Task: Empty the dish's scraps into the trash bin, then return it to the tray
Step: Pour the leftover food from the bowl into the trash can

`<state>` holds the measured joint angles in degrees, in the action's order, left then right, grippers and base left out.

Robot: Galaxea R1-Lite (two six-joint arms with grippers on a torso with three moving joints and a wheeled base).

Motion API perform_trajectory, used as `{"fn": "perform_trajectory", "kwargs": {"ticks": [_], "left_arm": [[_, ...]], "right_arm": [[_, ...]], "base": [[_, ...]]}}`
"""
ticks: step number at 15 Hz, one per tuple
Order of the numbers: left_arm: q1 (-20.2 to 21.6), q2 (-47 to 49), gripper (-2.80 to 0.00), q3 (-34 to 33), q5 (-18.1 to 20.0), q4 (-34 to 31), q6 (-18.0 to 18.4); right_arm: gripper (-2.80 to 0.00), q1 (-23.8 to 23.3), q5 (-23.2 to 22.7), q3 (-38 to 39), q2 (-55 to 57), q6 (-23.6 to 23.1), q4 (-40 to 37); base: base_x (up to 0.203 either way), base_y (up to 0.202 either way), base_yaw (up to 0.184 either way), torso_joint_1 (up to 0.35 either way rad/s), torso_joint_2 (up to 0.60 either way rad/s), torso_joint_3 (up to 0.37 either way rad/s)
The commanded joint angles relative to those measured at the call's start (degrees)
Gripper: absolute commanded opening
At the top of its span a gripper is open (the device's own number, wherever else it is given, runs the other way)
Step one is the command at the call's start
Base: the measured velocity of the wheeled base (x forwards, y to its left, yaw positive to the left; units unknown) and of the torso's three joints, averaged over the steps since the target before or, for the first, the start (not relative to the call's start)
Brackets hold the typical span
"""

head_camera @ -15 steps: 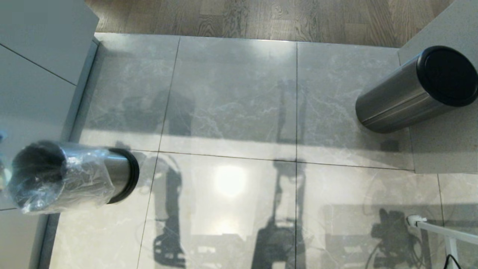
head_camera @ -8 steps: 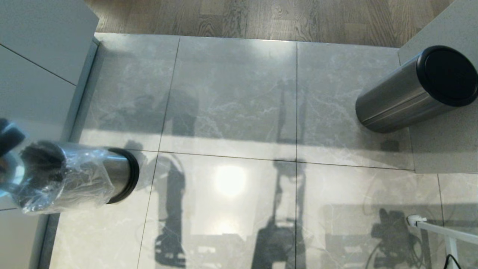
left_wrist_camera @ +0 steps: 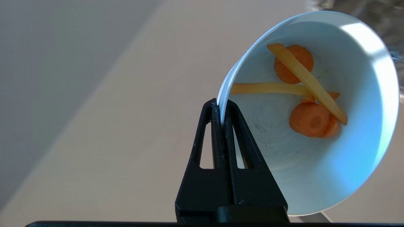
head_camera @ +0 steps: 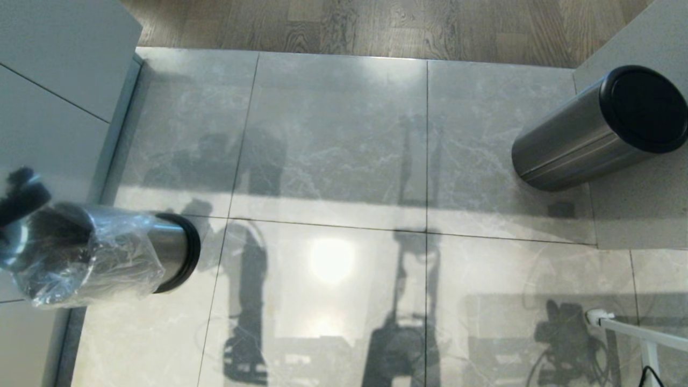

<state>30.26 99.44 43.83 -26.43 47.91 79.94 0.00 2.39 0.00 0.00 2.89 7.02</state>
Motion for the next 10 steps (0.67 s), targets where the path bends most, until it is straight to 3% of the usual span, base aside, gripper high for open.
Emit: {"fn": "perform_trajectory", "kwargs": {"ticks": [1,4,6,8,10], "left_arm": [[-0.15,1.36,-2.8,-0.25,-0.26,1.2,1.02],[-1.47,3.55,-2.8,0.2,-1.25,3.83,4.03],[-2.12,3.35,-2.8,0.15,-2.38,5.96,7.93],[-2.34,5.62,-2.8,-1.1,-3.12,9.08,6.5],[-2.19,6.16,-2.8,-2.15,-3.98,12.23,7.38]], "right_arm": [[-2.8,0.0,-0.02,0.0,0.0,0.01,0.1],[-2.8,0.0,-0.02,0.0,0.0,0.01,0.1],[-2.8,0.0,-0.01,0.0,0.0,0.01,0.02],[-2.8,0.0,0.06,0.0,0.0,0.01,0.1],[-2.8,0.0,0.03,0.0,0.0,0.01,0.1]], "base": [[0.0,0.0,0.0,0.0,0.0,0.0],[0.0,0.0,0.0,0.0,0.0,0.0],[0.0,0.0,0.0,0.0,0.0,0.0],[0.0,0.0,0.0,0.0,0.0,0.0],[0.0,0.0,0.0,0.0,0.0,0.0]]}}
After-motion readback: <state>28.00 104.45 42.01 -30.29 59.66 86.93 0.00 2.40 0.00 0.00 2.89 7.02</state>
